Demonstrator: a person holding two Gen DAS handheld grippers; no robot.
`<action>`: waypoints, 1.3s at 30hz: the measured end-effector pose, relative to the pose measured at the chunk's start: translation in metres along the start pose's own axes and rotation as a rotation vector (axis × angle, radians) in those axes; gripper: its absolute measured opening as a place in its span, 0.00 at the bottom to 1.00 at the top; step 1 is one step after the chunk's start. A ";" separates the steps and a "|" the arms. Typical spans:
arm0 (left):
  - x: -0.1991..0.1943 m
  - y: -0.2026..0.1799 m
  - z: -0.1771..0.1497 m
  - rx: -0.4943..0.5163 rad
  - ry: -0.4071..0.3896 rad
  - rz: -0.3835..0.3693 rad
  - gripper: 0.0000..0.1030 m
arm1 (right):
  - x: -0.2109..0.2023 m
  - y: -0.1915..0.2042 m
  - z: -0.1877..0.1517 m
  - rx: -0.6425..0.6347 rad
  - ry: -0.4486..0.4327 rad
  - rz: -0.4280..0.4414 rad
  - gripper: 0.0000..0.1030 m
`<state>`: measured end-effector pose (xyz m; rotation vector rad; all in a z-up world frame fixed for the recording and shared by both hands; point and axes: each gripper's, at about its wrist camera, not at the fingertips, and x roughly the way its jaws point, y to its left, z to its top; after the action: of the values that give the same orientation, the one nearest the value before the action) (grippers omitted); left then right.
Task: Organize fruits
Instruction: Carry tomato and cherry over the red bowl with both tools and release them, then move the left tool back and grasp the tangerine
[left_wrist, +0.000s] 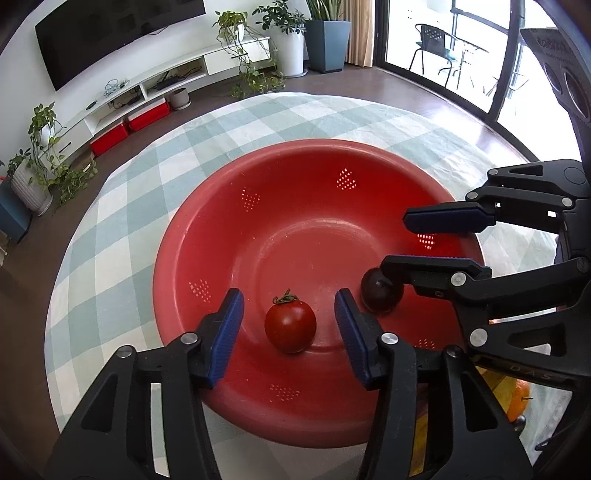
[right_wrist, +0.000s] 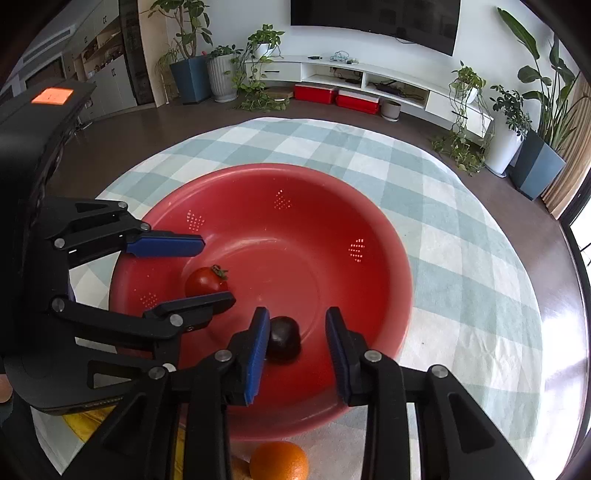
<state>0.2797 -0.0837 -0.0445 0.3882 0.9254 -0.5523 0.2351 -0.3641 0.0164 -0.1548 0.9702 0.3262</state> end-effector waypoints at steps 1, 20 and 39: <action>-0.004 0.000 0.000 -0.002 -0.006 0.001 0.51 | -0.002 -0.001 -0.001 0.003 -0.004 0.000 0.34; -0.157 -0.053 -0.153 -0.150 -0.248 -0.137 0.95 | -0.146 -0.015 -0.125 0.315 -0.251 0.124 0.84; -0.124 -0.091 -0.202 -0.137 -0.101 -0.090 0.77 | -0.143 0.047 -0.217 0.348 -0.211 0.164 0.84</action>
<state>0.0362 -0.0128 -0.0598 0.1944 0.8806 -0.5820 -0.0255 -0.4077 0.0143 0.2733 0.8180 0.3118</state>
